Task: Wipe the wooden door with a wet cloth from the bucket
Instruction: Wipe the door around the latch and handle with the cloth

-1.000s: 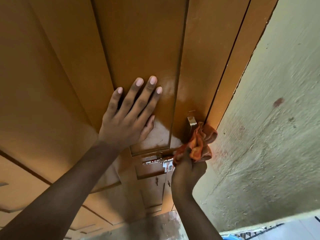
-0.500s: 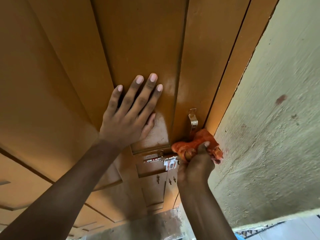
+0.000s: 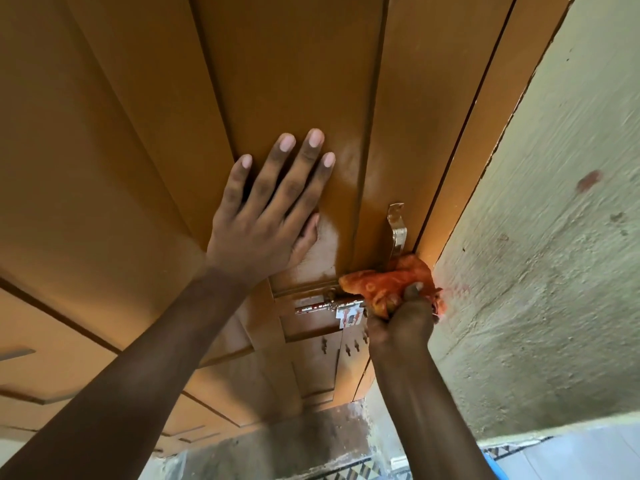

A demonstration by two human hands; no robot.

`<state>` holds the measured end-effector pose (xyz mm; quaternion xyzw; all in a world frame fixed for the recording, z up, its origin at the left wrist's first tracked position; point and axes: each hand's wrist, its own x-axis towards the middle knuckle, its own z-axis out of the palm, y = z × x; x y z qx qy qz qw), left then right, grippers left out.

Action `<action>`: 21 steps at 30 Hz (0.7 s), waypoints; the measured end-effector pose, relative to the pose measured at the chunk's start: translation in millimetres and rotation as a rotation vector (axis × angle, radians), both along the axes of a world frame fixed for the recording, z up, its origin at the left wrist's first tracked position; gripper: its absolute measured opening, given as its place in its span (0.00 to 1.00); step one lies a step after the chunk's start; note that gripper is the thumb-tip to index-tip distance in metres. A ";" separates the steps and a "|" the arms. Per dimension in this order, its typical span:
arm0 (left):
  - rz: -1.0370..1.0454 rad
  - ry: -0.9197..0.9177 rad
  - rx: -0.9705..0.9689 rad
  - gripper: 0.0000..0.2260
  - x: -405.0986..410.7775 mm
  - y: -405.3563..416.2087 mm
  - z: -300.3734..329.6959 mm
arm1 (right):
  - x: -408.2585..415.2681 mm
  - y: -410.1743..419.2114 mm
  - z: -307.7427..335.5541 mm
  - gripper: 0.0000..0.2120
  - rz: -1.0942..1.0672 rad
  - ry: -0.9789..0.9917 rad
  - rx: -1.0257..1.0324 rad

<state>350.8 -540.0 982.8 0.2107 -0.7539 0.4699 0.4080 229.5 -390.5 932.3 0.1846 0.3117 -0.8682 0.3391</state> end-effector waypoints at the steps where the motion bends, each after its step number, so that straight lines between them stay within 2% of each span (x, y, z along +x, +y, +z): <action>1: -0.005 -0.001 -0.002 0.31 -0.2 -0.1 -0.4 | -6.5 0.4 1.9 0.16 0.020 0.003 0.000; 3: -0.011 -0.003 0.000 0.31 -0.8 -0.7 -1.6 | -14.4 4.2 7.5 0.12 0.060 -0.030 0.027; 6: -0.014 0.003 0.011 0.31 -1.2 -1.3 -2.3 | -10.9 8.1 4.7 0.10 0.061 0.000 0.061; 9: -0.016 0.010 0.004 0.32 -1.1 -1.5 -1.7 | -9.3 2.5 1.9 0.16 0.049 0.006 0.078; 13: -0.021 0.005 0.010 0.31 -1.2 -2.0 -2.5 | -20.6 13.5 1.0 0.09 0.052 -0.019 0.060; 18: -0.030 0.010 0.013 0.32 -1.2 -1.1 -2.0 | 3.9 1.0 -3.7 0.19 0.052 0.057 0.127; 21: -0.025 0.010 0.015 0.32 -0.9 -1.8 -3.0 | -4.3 6.0 0.2 0.14 0.075 0.008 0.086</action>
